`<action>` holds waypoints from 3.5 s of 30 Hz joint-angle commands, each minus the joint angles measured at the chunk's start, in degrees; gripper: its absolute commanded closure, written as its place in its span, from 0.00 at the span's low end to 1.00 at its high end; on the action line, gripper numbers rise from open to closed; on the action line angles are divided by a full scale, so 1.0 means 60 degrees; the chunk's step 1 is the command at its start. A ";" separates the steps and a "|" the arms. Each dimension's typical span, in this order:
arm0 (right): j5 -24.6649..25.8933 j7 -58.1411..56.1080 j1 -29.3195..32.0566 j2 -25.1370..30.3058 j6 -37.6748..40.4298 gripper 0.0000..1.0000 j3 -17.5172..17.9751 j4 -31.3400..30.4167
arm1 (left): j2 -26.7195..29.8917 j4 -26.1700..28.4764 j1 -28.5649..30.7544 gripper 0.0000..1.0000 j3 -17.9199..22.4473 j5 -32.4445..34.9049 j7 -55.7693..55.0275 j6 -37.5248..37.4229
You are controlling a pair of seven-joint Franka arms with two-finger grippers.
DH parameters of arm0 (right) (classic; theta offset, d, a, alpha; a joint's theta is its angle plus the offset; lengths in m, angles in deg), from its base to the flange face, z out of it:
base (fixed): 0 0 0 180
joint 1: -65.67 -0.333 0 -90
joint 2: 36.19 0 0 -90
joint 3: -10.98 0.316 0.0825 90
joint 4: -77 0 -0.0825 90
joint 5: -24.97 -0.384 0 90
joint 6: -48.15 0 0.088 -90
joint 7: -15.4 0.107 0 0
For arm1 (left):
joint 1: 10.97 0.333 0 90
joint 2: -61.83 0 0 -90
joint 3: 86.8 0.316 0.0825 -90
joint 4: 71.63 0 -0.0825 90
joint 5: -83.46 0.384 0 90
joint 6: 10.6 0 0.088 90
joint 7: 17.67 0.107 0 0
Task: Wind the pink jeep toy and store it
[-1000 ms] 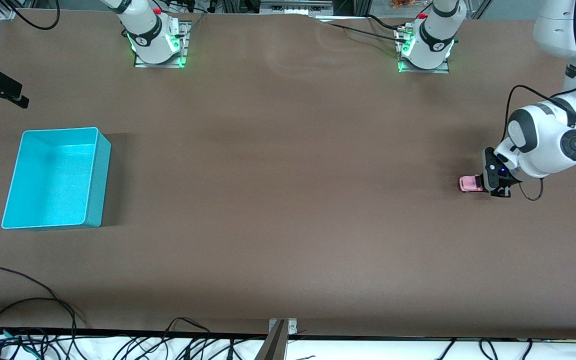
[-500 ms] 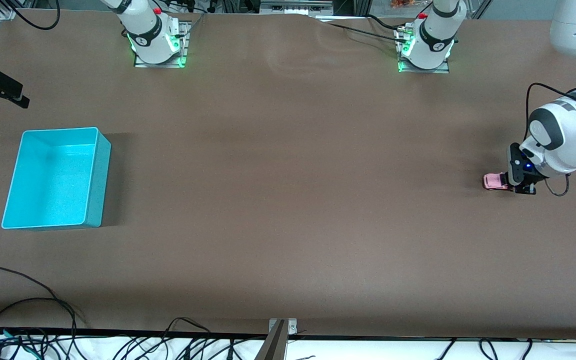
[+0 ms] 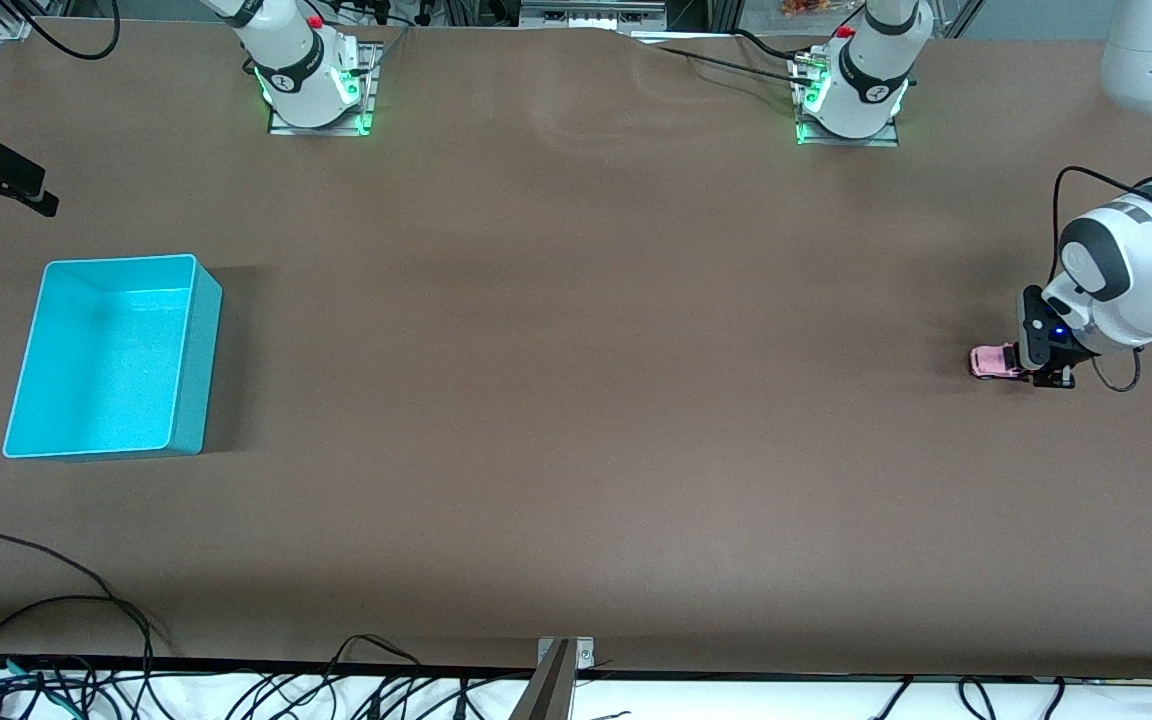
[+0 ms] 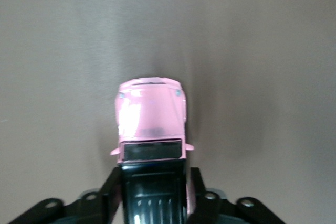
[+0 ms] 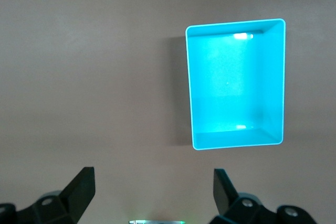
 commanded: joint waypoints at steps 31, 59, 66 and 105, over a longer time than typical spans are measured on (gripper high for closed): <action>0.0070 -0.0106 0.0029 0.0086 0.0151 0.00 -0.0095 0.0091 | 0.1626 -0.2702 -0.0340 0.00 -0.0080 0.0724 -0.0912 -0.4887; 0.0056 -0.0150 0.0044 0.0086 0.0151 0.00 -0.0197 0.0091 | 0.2945 -0.2703 -0.0458 0.00 -0.0828 0.0738 -0.0898 -0.3583; 0.0070 -0.0135 0.0044 0.0145 0.0311 0.00 -0.0212 0.0076 | 0.2989 -0.2688 -0.0458 0.00 -0.0828 0.0724 -0.1321 -0.3597; -0.0017 0.0451 -0.0073 0.0145 0.0503 0.00 0.0301 0.0076 | 0.4395 -0.2585 -0.0370 0.00 -0.1677 0.1382 -0.8234 -0.4841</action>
